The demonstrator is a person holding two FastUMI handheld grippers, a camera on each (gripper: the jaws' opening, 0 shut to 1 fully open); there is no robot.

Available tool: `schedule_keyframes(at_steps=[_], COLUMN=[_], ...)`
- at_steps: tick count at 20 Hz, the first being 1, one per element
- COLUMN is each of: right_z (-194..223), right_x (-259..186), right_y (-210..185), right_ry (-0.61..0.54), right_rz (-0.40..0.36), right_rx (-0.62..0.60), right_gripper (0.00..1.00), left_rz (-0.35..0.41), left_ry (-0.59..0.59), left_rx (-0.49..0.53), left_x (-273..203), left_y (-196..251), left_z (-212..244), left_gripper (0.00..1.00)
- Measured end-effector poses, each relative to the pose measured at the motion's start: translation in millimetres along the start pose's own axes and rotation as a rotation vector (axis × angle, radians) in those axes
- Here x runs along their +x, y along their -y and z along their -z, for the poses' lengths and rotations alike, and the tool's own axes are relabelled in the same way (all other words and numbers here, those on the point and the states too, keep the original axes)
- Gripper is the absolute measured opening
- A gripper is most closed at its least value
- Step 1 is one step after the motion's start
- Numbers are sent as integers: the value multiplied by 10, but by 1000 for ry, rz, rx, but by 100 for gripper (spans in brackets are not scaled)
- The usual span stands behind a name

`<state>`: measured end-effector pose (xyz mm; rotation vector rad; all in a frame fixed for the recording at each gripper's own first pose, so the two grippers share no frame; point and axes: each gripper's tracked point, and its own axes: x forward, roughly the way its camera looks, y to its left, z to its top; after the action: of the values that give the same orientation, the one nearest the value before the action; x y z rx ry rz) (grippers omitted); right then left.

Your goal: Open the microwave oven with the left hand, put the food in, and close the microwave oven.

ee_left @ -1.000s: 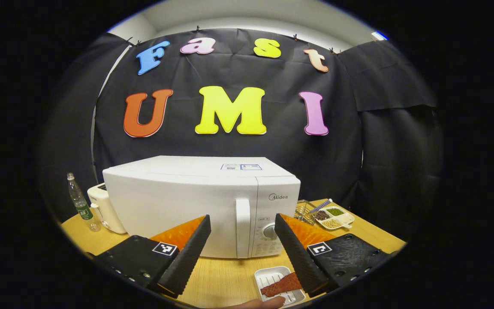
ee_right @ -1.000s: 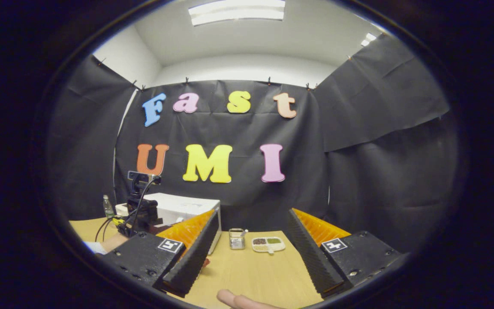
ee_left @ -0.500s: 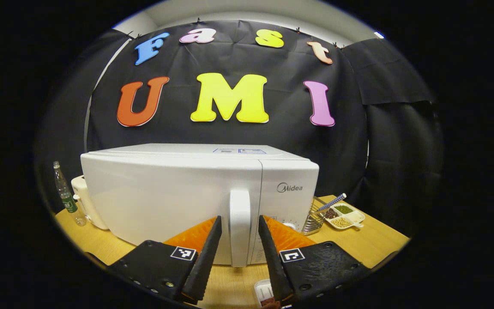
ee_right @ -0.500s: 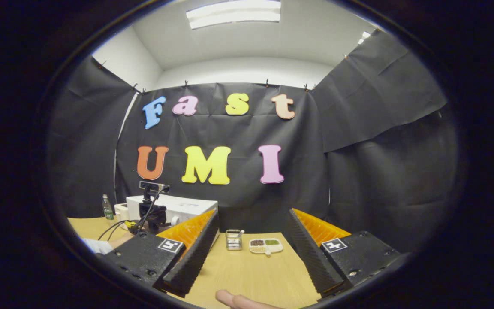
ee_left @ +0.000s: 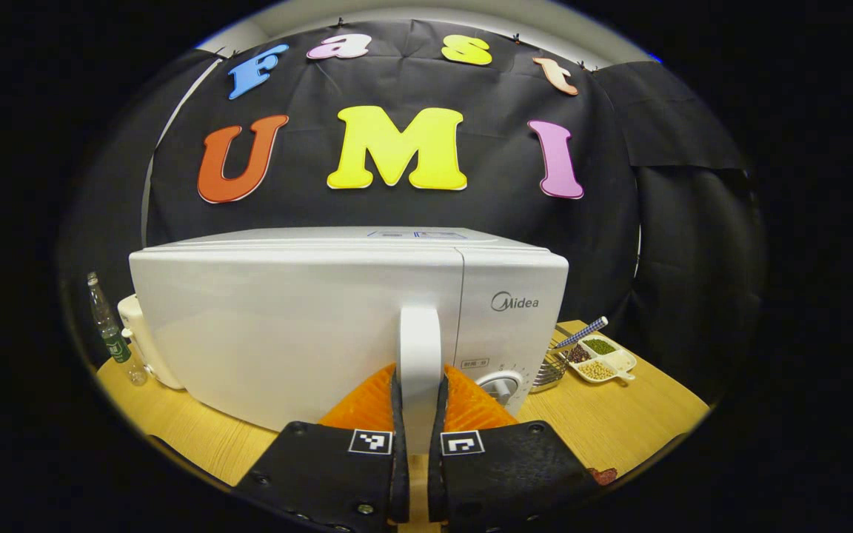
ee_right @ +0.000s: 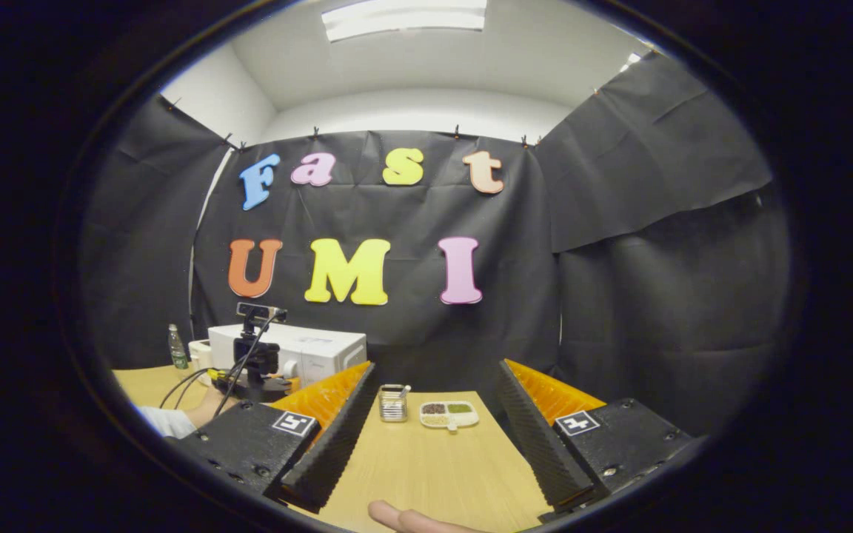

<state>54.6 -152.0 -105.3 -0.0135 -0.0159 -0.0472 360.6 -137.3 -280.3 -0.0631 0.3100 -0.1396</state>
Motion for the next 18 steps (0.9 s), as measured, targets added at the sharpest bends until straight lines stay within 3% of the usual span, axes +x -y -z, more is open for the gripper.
schedule_keyframes(at_steps=[1,2,3,5,7,8,9,11,13,15,18], right_z=[9,10,12,47,61,76,105,141,150,193,199], right_x=[-15,-30,-44,-55,-59,-57,-48,-65,-127,-196,-331], right_y=[1,-1,-9,-18,-99,-149,-209,-390,-596,-706,-933], right_ry=[-6,-9,-11,-28,-45,-58,-73,-99,-116,-135,-160], right_rz=[1,2,0,-2,-23,-33,-47,-88,-141,-158,-187], right_rx=[-3,-5,-8,-9,6,18,30,37,32,21,13], right_gripper=[100,100,100,94,94,100,94,100,94,100,100], left_rz=[0,-2,-8,21,68,81,84,84,79,79,67], left_ry=[-3,-17,-8,-6,-4,5,-3,8,16,18,30], left_rx=[-7,-7,-5,20,-2,-8,-2,12,7,6,11], left_x=[-11,-40,-144,-339,-555,-692,-833,-1103,-1366,-1633,-1995], left_y=[-1,5,-11,-19,-46,-84,-127,-239,-391,-564,-887], left_z=[-3,19,19,54,115,132,175,220,284,341,412], left_gripper=[10,0,10,9,10,10,10,10,10,10,9])
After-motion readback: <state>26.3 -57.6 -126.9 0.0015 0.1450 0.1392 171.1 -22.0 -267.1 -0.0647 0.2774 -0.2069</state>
